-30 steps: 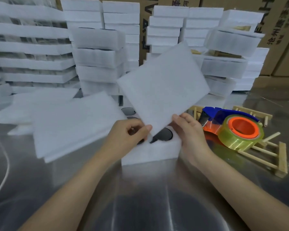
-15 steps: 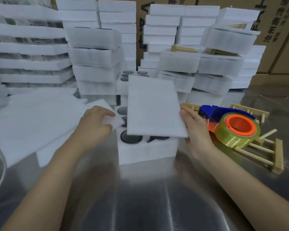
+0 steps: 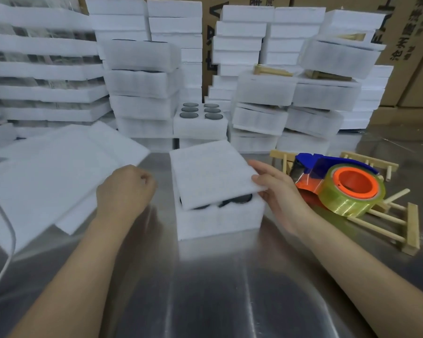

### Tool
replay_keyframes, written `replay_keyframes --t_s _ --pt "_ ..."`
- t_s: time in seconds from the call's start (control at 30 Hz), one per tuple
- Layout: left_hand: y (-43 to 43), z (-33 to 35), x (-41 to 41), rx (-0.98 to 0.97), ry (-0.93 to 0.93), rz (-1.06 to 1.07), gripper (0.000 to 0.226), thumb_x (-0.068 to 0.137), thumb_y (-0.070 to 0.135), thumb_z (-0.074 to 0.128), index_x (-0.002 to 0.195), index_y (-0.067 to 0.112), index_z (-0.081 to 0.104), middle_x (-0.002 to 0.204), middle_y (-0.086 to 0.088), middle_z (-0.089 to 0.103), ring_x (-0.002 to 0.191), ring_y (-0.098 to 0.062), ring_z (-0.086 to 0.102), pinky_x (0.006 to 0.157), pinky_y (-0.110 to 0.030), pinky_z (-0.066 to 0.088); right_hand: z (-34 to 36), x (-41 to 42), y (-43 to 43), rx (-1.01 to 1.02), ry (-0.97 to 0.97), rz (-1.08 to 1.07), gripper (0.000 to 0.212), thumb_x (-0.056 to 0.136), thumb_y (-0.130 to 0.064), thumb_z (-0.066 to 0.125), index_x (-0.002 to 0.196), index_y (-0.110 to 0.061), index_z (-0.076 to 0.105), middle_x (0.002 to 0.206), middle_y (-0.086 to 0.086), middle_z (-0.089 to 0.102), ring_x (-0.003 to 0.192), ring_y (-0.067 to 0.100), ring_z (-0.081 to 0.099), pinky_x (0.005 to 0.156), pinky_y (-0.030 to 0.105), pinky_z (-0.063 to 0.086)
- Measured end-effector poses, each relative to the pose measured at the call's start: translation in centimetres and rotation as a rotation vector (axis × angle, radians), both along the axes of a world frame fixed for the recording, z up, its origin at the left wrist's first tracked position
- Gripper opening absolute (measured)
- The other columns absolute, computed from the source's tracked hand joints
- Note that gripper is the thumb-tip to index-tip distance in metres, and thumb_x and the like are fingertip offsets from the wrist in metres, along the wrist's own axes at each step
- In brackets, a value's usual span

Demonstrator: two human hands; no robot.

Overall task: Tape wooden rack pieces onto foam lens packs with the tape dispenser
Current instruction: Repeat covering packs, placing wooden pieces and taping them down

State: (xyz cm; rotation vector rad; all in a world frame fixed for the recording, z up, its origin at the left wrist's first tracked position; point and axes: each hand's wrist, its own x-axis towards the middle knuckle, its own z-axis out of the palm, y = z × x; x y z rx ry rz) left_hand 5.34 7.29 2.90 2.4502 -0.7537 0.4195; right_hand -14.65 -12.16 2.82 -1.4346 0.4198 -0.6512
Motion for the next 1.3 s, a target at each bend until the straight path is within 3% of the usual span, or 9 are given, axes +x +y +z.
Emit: replay_keyframes --t_s 0.2,0.33,0.47,0.6,0.7,0.8,1.0,1.13,1.3 --pt "0.0 -0.9 1.4 -0.19 0.076 -0.061 0.031 0.09 0.012 0.051 0.116 0.007 0.065 0.125 -0.012 0.062 0.116 -0.03 0.055 0.097 -0.037 0.041 0.2 0.1 1.0 -0.11 0.153 -0.118 0.033 0.091 -0.007 0.052 0.117 -0.025 0.062 0.116 0.006 0.065 0.1 0.019 0.063 0.09 0.036 0.05" --pt "-2.4 -0.5 -1.1 -0.583 0.76 -0.267 0.022 0.097 0.027 0.048 0.098 0.015 0.066 0.113 -0.006 0.069 0.107 -0.021 0.062 0.101 -0.038 0.044 0.6 -0.2 1.8 -0.329 0.22 -0.146 0.031 0.092 -0.011 0.05 0.117 -0.028 0.061 0.092 0.011 0.05 0.078 0.016 0.049 0.071 0.028 0.041" --pt "-3.6 -1.0 -3.6 -0.706 1.084 -0.494 0.02 0.095 0.03 0.053 0.106 0.021 0.066 0.107 0.004 0.073 0.1 -0.013 0.068 0.092 -0.032 0.049 0.9 0.0 2.2 -0.329 0.244 -0.154 0.036 0.094 -0.012 0.047 0.125 -0.028 0.057 0.117 0.011 0.052 0.099 0.01 0.053 0.097 0.034 0.043" --pt "-3.7 -1.3 -4.6 -0.754 1.104 -0.616 0.03 0.094 0.015 0.048 0.122 0.021 0.058 0.113 0.004 0.071 0.102 -0.013 0.067 0.079 -0.025 0.05 1.3 -0.2 0.9 -0.062 0.268 0.008 0.046 0.091 -0.012 0.051 0.136 -0.025 0.052 0.13 -0.007 0.053 0.125 0.018 0.049 0.112 0.038 0.034" --pt "-3.7 -1.4 -4.6 -0.716 1.122 -0.699 0.035 0.094 0.011 0.044 0.125 0.023 0.056 0.117 0.005 0.07 0.104 -0.012 0.067 0.076 -0.021 0.053 1.3 -0.7 -0.2 -0.126 0.324 -0.01 0.049 0.092 -0.016 0.054 0.14 -0.026 0.048 0.115 -0.015 0.057 0.11 0.011 0.055 0.096 0.03 0.043" --pt "-3.9 -1.4 -4.6 -0.711 1.126 -0.706 0.038 0.094 0.011 0.044 0.128 0.022 0.055 0.119 0.003 0.069 0.104 -0.013 0.067 0.075 -0.019 0.054 0.5 -0.1 -0.3 -0.148 0.339 -0.065 0.047 0.093 -0.019 0.053 0.137 -0.033 0.048 0.13 -0.005 0.05 0.109 0.013 0.056 0.089 0.027 0.049" --pt "-3.9 -1.5 -4.6 -0.693 1.117 -0.718 0.035 0.1 0.018 0.043 0.131 0.028 0.054 0.122 0.008 0.067 0.111 -0.011 0.064 0.089 -0.026 0.049 -0.5 1.1 0.1 -0.133 0.301 -0.089 0.039 0.094 -0.017 0.045 0.109 -0.052 0.052 0.128 -0.009 0.044 0.113 0.014 0.053 0.096 0.029 0.048" --pt "-3.8 -1.0 -4.7 -0.645 1.069 -0.723 0.03 0.1 0.035 0.045 0.129 0.031 0.053 0.117 0.021 0.067 0.101 0.005 0.064 0.083 -0.016 0.049 -0.6 1.1 0.1 -0.159 0.285 -0.104 0.042 0.093 -0.012 0.041 0.115 -0.046 0.051 0.133 -0.008 0.045 0.12 0.016 0.05 0.105 0.036 0.043" --pt "-2.5 -0.5 -3.5 -0.427 0.973 -0.911 0.104 0.069 0.051 0.07 0.147 0.052 0.002 0.131 0.054 0.017 0.118 0.031 0.029 0.089 -0.001 0.036 -0.3 0.9 0.4 -0.176 0.299 -0.135 0.049 0.094 -0.008 0.038 0.134 -0.034 0.049 0.135 -0.007 0.042 0.125 0.018 0.047 0.11 0.039 0.039"
